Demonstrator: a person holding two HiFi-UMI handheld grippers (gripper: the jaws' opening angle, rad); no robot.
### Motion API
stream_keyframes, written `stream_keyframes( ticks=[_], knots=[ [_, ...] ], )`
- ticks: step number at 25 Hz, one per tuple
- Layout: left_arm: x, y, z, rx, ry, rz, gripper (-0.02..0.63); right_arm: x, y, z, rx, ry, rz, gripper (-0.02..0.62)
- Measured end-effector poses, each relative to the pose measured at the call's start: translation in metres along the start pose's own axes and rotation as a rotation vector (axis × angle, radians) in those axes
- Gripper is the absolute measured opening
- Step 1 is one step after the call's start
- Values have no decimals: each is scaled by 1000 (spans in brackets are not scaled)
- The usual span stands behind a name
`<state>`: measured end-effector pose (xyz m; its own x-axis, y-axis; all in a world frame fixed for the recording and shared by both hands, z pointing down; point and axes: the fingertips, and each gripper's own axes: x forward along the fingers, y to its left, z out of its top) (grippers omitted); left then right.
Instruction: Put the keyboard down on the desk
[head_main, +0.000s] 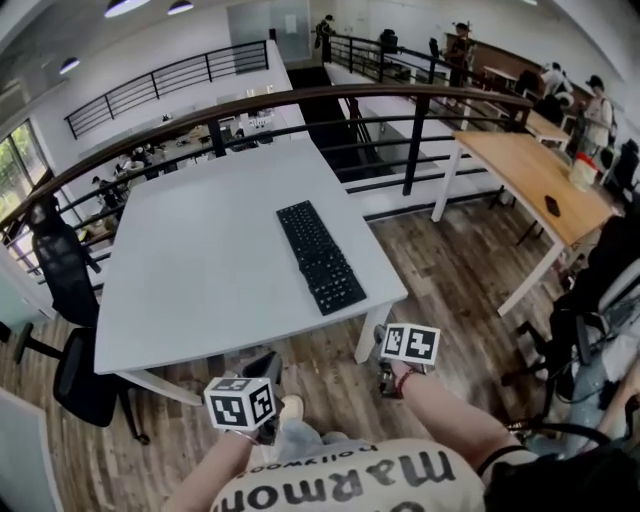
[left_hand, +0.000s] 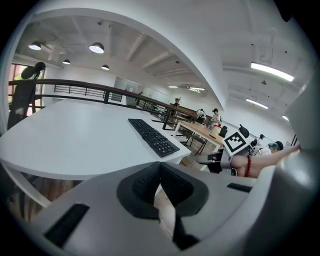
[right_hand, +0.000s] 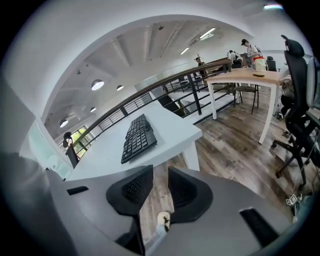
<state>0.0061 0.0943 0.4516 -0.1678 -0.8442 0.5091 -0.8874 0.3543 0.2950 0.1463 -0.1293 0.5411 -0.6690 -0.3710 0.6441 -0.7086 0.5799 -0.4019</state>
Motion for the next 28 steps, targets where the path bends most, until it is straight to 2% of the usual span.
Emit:
stream_keyframes(
  ticks=[3,6,9,17,28],
  knots=[
    [0,-11,-6,0,-5,-16,3,-27,-5,8,-12,-94,63,73],
    [-4,-20,-8,-22,-31,-32,2,-62,-6,18,-25,-193,145,59],
    [-7,-23,-3,-47,-58,-42,3,-90,-9,24,-6,-229,191,55],
    [-8,-28,2,-68,-72,-43,3,-129,-23,26,-57,-257,154,43],
    [-5,-35,2,-49,-64,-58,3,-141,-29,24,-78,-278,139,43]
  ],
)
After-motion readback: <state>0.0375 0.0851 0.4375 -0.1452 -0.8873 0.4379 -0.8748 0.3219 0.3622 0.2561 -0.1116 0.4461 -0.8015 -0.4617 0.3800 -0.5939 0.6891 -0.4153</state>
